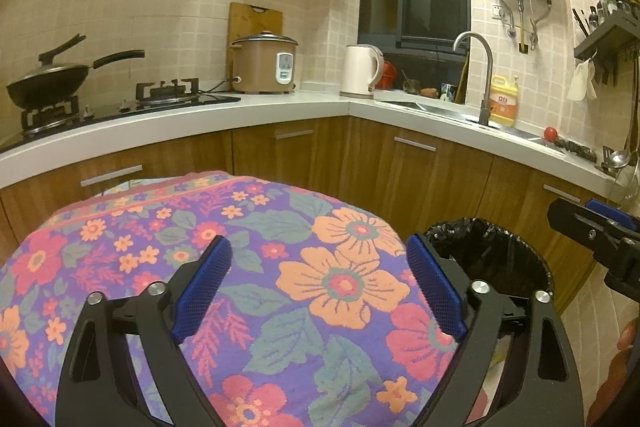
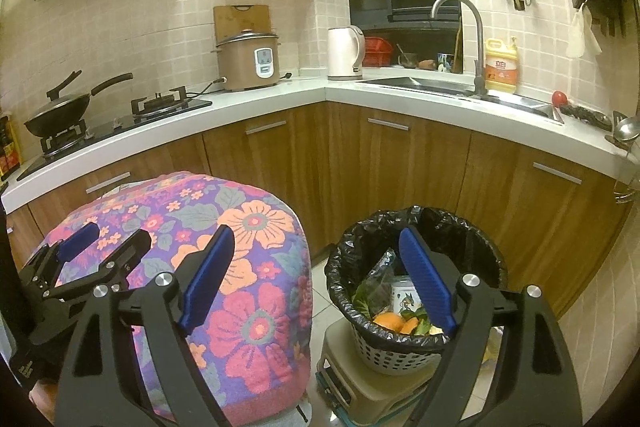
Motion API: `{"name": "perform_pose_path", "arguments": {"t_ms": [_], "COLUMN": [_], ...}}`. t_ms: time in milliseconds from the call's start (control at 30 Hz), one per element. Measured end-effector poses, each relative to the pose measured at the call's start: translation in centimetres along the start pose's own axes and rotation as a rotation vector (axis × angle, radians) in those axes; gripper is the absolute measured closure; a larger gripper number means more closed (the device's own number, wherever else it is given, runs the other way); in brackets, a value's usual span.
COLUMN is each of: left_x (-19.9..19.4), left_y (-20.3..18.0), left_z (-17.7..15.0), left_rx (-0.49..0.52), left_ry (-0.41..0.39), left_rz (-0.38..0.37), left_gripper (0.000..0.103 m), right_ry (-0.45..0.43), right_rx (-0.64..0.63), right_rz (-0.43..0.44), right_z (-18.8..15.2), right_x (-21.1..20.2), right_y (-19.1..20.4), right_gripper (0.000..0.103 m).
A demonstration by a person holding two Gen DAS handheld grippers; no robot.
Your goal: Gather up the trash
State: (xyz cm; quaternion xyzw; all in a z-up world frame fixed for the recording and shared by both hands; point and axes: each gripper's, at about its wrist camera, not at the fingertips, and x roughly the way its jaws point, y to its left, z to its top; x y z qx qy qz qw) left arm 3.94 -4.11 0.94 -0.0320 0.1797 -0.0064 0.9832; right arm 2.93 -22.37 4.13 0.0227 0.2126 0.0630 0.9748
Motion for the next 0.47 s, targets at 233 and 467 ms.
{"name": "perform_pose_path", "arguments": {"t_ms": [233, 467], "left_x": [-0.1, 0.1], "left_y": [-0.2, 0.7], "left_z": [0.0, 0.2], "left_rx": [0.016, -0.037], "left_ry": [-0.004, 0.017], "left_rz": [-0.001, -0.020], "left_gripper": [0.014, 0.012], "right_ry": [0.010, 0.000], "right_rx": [0.002, -0.003], "right_rz": [-0.011, -0.013], "right_z": [0.0, 0.2], "right_x": [0.0, -0.5], "right_y": [-0.1, 0.0], "right_gripper": [0.023, 0.023]}}
